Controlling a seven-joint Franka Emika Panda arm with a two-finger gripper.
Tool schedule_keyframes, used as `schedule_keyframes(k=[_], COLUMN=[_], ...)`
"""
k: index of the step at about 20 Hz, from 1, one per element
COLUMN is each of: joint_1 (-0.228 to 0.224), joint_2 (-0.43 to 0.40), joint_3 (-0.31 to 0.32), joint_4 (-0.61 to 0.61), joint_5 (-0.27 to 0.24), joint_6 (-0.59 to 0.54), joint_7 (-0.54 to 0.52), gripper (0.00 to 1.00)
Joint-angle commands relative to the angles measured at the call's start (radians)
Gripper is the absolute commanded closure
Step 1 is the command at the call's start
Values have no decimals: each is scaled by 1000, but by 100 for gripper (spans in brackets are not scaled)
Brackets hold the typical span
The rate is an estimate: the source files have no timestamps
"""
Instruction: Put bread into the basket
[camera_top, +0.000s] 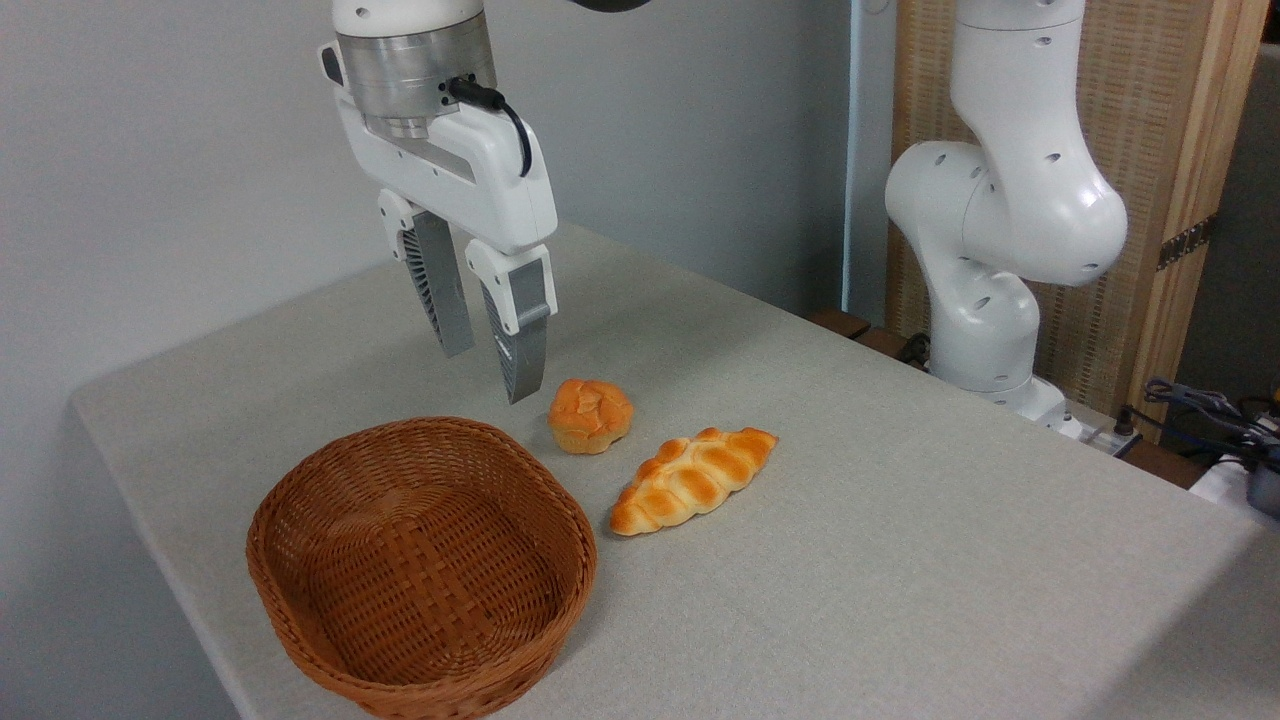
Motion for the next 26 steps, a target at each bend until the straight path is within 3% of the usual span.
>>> schedule_keyframes(k=[1, 22, 26], joint_1=[-4, 7, 5], joint_2=[-9, -23, -121], joint_3=[7, 5, -10], joint_4=[5, -7, -161], joint_5=[16, 10, 11], joint_6=[-33, -34, 7], joint_7=[-4, -5, -1], gripper=[0, 0, 0])
